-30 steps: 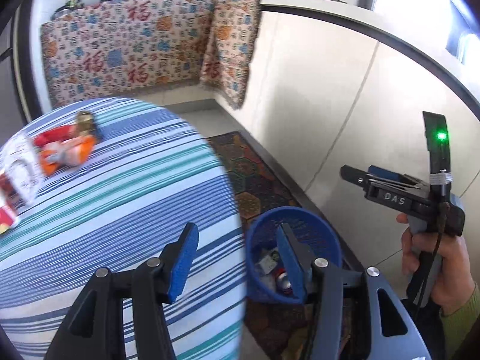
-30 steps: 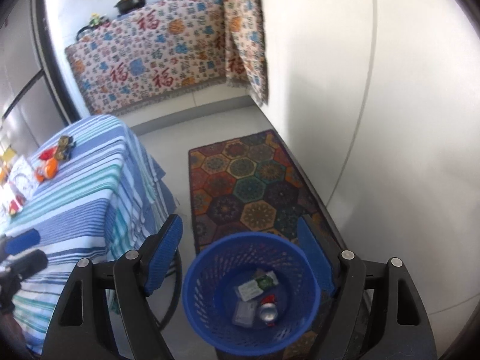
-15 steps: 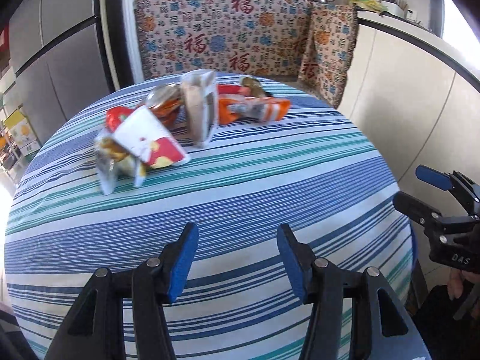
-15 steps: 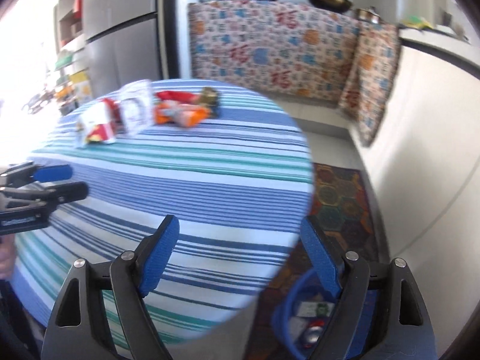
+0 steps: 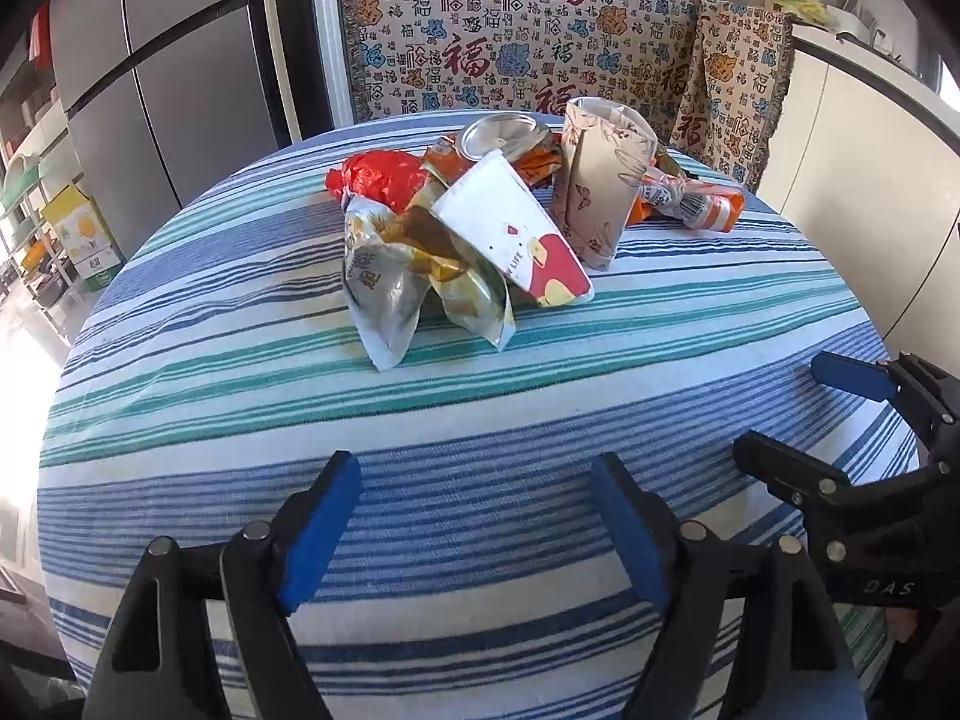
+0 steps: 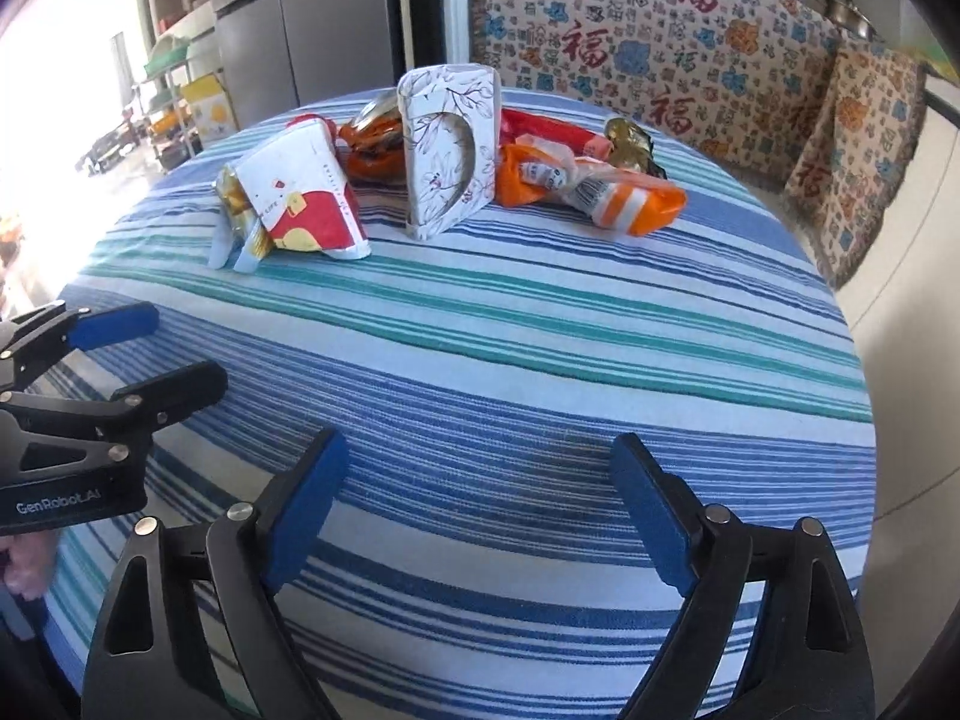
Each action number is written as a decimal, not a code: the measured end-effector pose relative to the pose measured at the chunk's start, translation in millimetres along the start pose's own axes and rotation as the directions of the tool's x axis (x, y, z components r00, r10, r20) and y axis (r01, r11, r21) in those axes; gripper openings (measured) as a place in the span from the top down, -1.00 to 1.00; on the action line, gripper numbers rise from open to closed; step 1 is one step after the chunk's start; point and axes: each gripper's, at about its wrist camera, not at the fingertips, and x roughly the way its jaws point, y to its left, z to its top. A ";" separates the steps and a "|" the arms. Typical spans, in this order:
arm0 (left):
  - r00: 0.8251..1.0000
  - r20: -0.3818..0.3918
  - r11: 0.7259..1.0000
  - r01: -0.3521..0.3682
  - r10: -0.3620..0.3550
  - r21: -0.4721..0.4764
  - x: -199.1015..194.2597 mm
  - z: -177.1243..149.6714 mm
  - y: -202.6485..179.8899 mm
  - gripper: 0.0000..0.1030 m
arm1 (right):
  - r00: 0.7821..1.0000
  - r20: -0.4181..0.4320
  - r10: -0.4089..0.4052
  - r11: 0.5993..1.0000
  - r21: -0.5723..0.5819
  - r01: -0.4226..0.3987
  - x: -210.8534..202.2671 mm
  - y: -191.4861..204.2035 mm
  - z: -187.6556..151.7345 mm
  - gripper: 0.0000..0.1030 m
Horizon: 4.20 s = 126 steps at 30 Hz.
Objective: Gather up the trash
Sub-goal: 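Move both tools back over the table toward the chip bags, then grasp the silver-and-yellow chip bag with the left tool while the right tool grasps the white-and-red paper cup, then carry the chip bag and paper cup over the blue wastebasket with both tools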
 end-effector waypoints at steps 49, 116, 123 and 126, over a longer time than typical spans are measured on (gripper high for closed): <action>1.000 0.015 0.999 -0.022 0.022 -0.031 0.9 10.1 76.7 -0.20 | 0.984 0.046 0.173 0.914 -0.379 -0.143 -3.9 59.3 41.7 -0.73; 0.996 0.021 0.996 0.083 -0.084 0.013 -6.0 22.0 52.7 -0.27 | 0.976 -0.177 0.130 0.972 -0.170 -0.160 8.6 -4.6 38.3 -0.52; 0.997 0.022 0.997 0.068 -0.069 0.039 4.7 29.2 51.0 -0.40 | 0.968 -0.216 0.125 0.970 -0.178 -0.165 15.8 -3.7 36.9 -0.11; 0.996 0.022 0.996 0.081 -0.081 0.027 7.5 30.2 50.8 -0.29 | 0.972 -0.187 0.144 0.976 -0.134 -0.170 9.2 -10.3 38.3 0.53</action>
